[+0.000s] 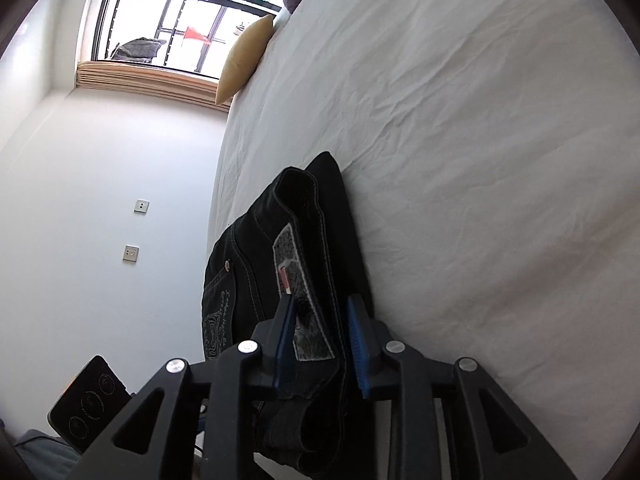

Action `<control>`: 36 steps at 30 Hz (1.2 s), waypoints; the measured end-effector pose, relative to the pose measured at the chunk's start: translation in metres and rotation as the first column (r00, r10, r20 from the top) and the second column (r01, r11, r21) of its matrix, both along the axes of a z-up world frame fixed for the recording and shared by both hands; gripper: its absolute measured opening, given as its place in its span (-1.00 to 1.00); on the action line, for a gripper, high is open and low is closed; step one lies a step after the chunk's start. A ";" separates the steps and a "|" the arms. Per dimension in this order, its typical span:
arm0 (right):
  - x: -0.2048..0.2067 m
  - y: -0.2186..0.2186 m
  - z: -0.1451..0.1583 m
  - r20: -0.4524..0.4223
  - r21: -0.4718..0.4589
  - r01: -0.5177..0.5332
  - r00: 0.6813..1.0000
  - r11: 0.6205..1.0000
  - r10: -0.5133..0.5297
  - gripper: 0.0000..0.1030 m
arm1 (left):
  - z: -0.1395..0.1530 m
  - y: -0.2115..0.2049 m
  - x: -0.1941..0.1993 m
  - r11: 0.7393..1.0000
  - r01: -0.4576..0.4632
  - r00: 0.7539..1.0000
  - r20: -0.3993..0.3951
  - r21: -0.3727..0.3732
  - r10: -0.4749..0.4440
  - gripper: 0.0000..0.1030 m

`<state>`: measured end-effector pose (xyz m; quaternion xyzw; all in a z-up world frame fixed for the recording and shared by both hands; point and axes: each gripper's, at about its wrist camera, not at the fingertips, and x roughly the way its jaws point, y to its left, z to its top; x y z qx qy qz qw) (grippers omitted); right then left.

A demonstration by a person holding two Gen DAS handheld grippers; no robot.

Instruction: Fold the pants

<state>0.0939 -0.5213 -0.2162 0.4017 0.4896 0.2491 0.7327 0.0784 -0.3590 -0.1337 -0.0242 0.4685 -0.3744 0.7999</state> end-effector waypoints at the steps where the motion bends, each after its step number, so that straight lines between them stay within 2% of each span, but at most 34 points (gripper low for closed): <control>1: -0.003 -0.003 0.007 0.005 -0.041 0.015 1.000 0.999 -0.015 -0.13 | 0.006 0.012 -0.004 1.000 -0.009 1.000 0.011 -0.019 0.009 0.23; 2: -0.007 -0.008 0.014 0.011 -0.069 0.034 0.999 0.997 -0.033 0.01 | 0.010 0.025 -0.004 0.999 -0.023 1.000 0.009 -0.034 0.023 0.23; 5: -0.017 -0.014 0.043 0.085 -0.026 0.032 0.996 0.999 -0.029 0.01 | 0.015 0.065 -0.002 0.993 -0.090 0.996 -0.027 -0.079 0.088 0.23; 8: -0.020 0.010 0.076 0.191 0.006 -0.081 0.978 0.997 0.079 0.00 | 0.014 0.100 0.012 0.981 -0.164 0.986 -0.041 -0.105 0.161 0.23; 10: -0.020 0.032 0.084 0.218 -0.011 -0.155 0.964 0.988 0.153 0.00 | 0.011 0.120 0.023 0.971 -0.217 0.976 -0.061 -0.100 0.211 0.23; 12: -0.019 0.046 0.071 0.174 -0.026 -0.202 0.963 0.979 0.204 0.00 | 0.006 0.137 0.033 0.962 -0.243 0.969 -0.083 -0.120 0.234 0.23; 14: -0.019 0.054 0.041 0.066 -0.059 -0.224 0.971 0.973 0.228 0.00 | 0.010 0.151 0.046 0.961 -0.250 0.967 -0.072 -0.120 0.243 0.23; 15: -0.022 0.054 0.024 0.010 -0.066 -0.226 0.974 0.972 0.227 -0.14 | 0.009 0.155 0.054 0.961 -0.244 0.969 -0.063 -0.128 0.237 0.23; 16: -0.027 0.049 0.012 -0.003 -0.040 -0.207 0.978 0.978 0.207 -0.27 | 0.009 0.158 0.061 0.961 -0.236 0.971 -0.056 -0.145 0.231 0.23; 19: -0.040 0.034 0.004 0.014 0.039 -0.147 0.989 0.988 0.146 -0.32 | 0.002 0.169 0.096 0.956 -0.238 0.971 -0.075 -0.173 0.229 0.23; 23: -0.040 0.039 0.007 0.016 0.014 -0.155 0.988 0.988 0.154 -0.32 | -0.017 0.181 0.142 0.949 -0.196 0.977 -0.132 -0.247 0.167 0.20; 25: -0.037 0.042 0.006 0.007 0.022 -0.156 0.988 0.988 0.156 -0.32 | -0.032 0.189 0.152 0.931 -0.199 0.973 -0.175 -0.306 0.150 0.18; 28: -0.037 0.043 0.005 0.006 0.040 -0.151 0.989 0.988 0.151 -0.32 | -0.042 0.202 0.147 0.903 -0.193 0.975 -0.179 -0.384 0.132 0.18; 31: -0.038 0.040 0.001 0.008 0.068 -0.138 0.990 0.988 0.138 -0.37 | -0.050 0.206 0.127 0.894 -0.179 0.980 -0.158 -0.411 0.123 0.18; 33: -0.038 0.041 -0.001 0.000 0.075 -0.127 0.992 0.989 0.127 -0.48 | -0.051 0.211 0.112 0.879 -0.175 0.982 -0.138 -0.444 0.126 0.18; 36: -0.037 0.042 -0.002 -0.002 0.081 -0.118 0.993 0.990 0.118 -0.49 | -0.051 0.217 0.089 0.862 -0.179 0.983 -0.129 -0.475 0.133 0.18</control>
